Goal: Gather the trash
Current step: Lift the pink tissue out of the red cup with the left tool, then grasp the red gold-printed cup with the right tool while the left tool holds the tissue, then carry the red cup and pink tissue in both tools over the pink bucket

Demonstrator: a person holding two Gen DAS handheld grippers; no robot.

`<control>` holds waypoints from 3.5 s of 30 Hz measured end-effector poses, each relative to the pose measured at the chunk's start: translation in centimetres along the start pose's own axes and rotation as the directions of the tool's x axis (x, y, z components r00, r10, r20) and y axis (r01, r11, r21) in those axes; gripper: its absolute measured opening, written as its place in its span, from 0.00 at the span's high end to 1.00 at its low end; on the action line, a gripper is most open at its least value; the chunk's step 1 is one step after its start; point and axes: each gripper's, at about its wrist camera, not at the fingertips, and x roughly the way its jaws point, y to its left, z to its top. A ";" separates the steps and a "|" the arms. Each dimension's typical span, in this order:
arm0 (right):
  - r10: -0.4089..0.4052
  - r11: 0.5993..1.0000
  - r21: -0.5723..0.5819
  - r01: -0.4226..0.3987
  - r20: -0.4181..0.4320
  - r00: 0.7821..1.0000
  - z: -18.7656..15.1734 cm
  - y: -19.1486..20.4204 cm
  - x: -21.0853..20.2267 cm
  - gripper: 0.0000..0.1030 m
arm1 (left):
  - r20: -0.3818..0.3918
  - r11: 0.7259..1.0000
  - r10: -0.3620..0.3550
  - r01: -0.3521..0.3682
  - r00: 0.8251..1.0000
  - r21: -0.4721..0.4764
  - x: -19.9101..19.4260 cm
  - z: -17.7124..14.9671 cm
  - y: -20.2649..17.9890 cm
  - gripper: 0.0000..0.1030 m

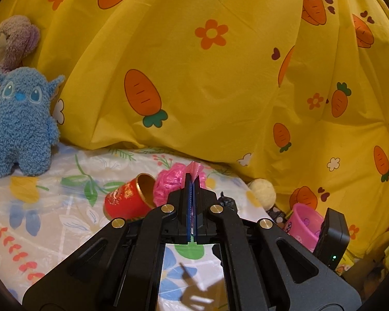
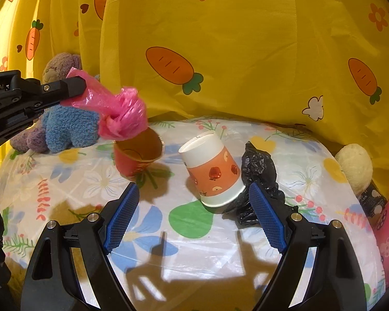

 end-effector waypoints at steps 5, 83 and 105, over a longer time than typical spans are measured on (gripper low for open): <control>0.037 0.999 0.007 -0.037 -0.010 0.999 0.4 1.0 0.2 0.19 | 0.089 0.998 0.065 -0.066 0.994 0.001 -3.3 0.1 -0.2 1.00; -0.050 0.995 0.096 0.041 0.084 0.995 -3.0 -6.0 -10.9 0.20 | 0.039 0.984 0.127 -0.131 0.991 0.121 -3.1 -5.0 -8.3 1.00; -0.519 0.802 0.397 0.447 0.091 0.850 -5.7 -27.0 -20.7 0.20 | -0.237 0.893 -0.293 0.353 0.926 0.278 12.7 -8.9 -32.0 1.00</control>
